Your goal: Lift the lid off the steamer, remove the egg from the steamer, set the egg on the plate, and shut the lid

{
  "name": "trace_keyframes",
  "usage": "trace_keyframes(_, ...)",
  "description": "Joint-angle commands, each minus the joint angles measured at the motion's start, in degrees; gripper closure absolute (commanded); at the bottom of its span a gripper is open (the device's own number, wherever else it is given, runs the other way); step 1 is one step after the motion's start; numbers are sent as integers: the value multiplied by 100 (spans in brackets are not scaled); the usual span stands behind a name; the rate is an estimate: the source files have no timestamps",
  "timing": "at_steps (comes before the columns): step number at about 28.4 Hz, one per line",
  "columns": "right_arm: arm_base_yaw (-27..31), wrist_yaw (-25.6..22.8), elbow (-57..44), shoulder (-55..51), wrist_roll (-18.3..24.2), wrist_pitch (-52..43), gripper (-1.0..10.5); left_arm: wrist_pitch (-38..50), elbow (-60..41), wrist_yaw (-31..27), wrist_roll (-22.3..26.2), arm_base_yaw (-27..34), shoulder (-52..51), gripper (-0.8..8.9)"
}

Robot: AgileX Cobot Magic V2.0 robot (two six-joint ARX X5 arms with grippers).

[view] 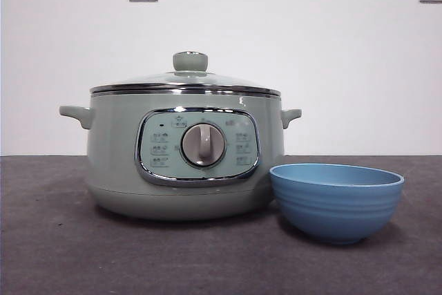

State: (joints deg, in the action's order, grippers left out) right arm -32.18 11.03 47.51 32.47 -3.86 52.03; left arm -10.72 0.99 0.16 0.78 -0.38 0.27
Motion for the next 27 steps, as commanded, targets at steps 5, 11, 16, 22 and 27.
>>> trace_keyframes(5, 1596, 258, -723, -855, 269, -1961, 945, 15, -79, 0, -66, 15, -15, 816)
trace_keyframes(11, 2793, 221, -2903, -2105, 221, -4092, 945, 15, -79, -2, -66, 15, -15, 816)
trace_keyframes(16, 3032, 208, -3943, -2671, 181, -4767, 945, 15, -79, -2, -63, 15, -15, 816)
trace_keyframes(22, 3060, 190, -4594, -3143, 57, -4767, 945, 15, -79, -2, -63, 15, -15, 816)
trace_keyframes(27, 3058, -61, -4721, -3241, -98, -4356, 945, 15, -79, -2, -63, 15, -15, 816)
